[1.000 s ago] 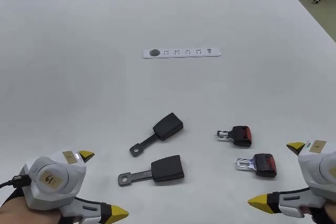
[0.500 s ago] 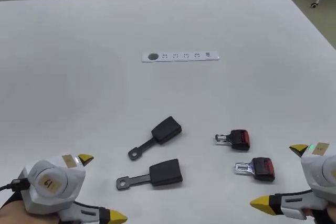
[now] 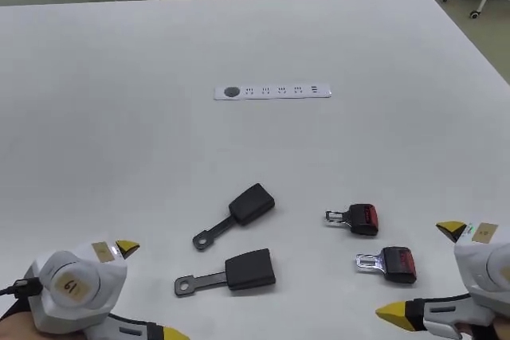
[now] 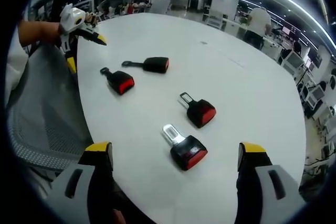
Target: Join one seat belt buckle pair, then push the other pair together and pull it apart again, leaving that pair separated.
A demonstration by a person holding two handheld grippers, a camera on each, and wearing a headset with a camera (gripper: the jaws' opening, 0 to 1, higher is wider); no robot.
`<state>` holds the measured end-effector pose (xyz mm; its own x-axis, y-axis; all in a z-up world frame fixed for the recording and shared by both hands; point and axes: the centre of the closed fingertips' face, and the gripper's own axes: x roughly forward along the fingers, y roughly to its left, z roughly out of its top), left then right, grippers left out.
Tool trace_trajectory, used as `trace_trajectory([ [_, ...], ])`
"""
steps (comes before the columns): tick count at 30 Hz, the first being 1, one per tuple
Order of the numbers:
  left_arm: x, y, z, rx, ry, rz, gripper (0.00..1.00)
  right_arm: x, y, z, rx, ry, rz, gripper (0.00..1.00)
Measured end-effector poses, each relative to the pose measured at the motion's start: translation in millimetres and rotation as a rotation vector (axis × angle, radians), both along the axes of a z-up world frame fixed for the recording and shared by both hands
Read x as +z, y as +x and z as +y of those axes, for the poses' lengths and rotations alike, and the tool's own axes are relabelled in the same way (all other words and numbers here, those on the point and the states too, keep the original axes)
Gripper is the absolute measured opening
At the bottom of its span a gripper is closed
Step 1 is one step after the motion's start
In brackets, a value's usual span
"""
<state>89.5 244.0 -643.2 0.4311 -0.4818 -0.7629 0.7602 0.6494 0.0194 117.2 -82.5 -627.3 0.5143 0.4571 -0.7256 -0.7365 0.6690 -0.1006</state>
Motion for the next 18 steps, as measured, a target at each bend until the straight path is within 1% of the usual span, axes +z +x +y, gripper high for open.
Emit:
trace_trajectory([
  [8,0.4,2.3,4.1,0.010,-0.002,-0.004,0.99,7.9,0.5,4.2,0.019,-0.006,-0.012,1.00],
  [12,0.8,3.0,5.4,0.016,-0.002,-0.008,0.99,6.7,0.9,3.8,0.018,-0.006,-0.011,1.00],
  [15,-1.4,2.3,8.4,0.024,0.004,-0.004,0.98,5.3,-0.2,3.1,0.018,-0.008,-0.007,1.00],
  [18,-2.2,1.5,10.2,0.036,0.005,-0.002,0.98,5.7,-1.0,0.8,-0.003,-0.012,-0.009,1.00],
])
